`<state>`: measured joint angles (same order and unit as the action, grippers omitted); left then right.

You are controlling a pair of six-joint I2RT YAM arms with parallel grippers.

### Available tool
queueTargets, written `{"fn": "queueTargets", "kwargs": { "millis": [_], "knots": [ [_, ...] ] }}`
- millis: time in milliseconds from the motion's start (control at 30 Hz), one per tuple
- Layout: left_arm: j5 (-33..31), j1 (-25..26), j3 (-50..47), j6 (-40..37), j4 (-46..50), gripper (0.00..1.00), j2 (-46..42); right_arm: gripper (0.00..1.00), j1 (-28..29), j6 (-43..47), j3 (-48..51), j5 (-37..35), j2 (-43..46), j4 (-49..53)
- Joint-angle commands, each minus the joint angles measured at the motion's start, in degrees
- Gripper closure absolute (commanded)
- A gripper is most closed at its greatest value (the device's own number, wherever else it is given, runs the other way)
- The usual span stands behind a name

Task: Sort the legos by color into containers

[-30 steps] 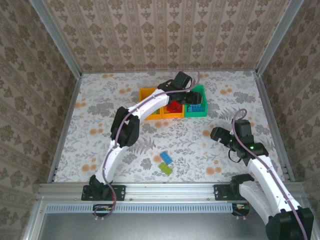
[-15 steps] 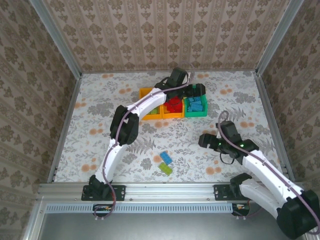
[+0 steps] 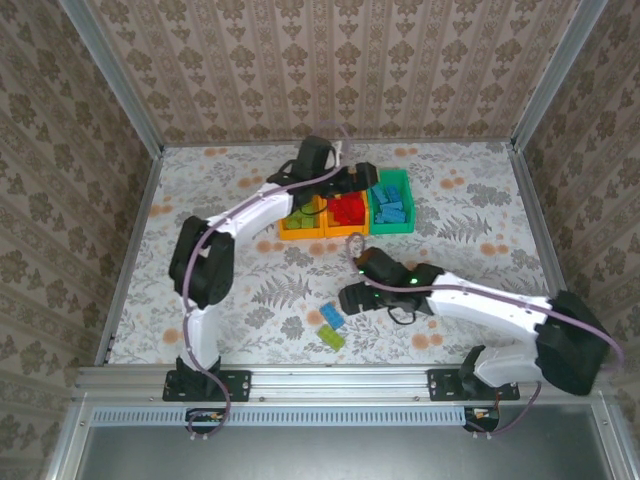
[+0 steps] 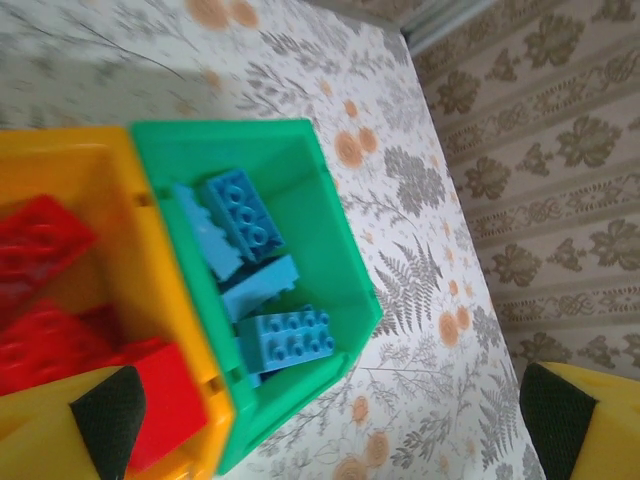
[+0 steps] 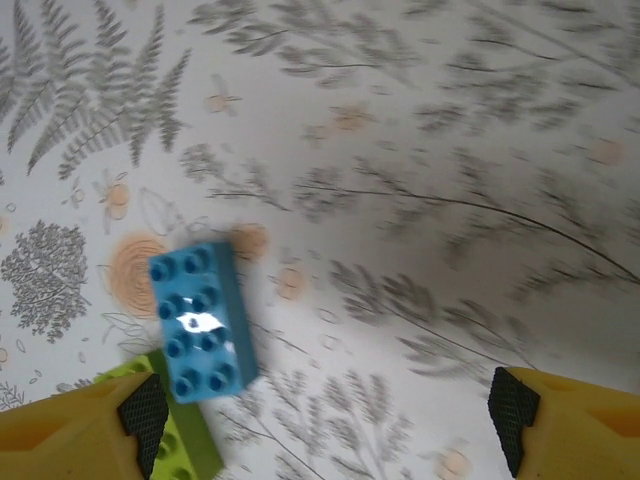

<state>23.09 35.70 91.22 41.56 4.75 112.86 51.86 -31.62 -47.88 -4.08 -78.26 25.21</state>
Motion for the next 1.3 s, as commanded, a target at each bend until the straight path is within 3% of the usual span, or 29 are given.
{"fn": "queueTargets", "kwargs": {
  "millis": [0,367,500,733,833,1100,1267],
  "knots": [
    [-2.0,-2.3,-6.2,-2.5,-2.6,0.0,-5.5,0.14,3.6,2.1,-6.5,-4.0,-8.5,0.3],
    [-5.1,-10.0,-20.5,-4.0,-1.6,0.0,-17.8,0.2,7.3,3.6,-15.6,-3.9,-23.8,2.7],
    [-4.9,-13.5,-24.4,-4.2,-1.2,0.0,-21.1,0.32,7.3,4.3,-17.4,-3.4,-27.1,3.8],
    [-6.1,-17.0,-30.7,-5.9,1.4,0.0,-27.4,0.62,7.2,4.9,-17.8,-4.2,-28.7,4.4],
    [-6.8,-17.8,-32.1,-7.0,3.0,0.0,-29.2,0.68,6.5,4.7,-17.8,-5.5,-27.9,4.2],
    [-11.0,-17.7,-35.2,-11.3,9.2,0.0,-33.3,0.74,-1.5,5.5,-17.6,-8.0,-18.6,2.3],
    [-12.9,-16.3,-38.1,-14.5,13.5,0.0,-35.9,0.74,-14.0,7.1,-19.2,-7.4,-12.1,0.0]
  ]
}}
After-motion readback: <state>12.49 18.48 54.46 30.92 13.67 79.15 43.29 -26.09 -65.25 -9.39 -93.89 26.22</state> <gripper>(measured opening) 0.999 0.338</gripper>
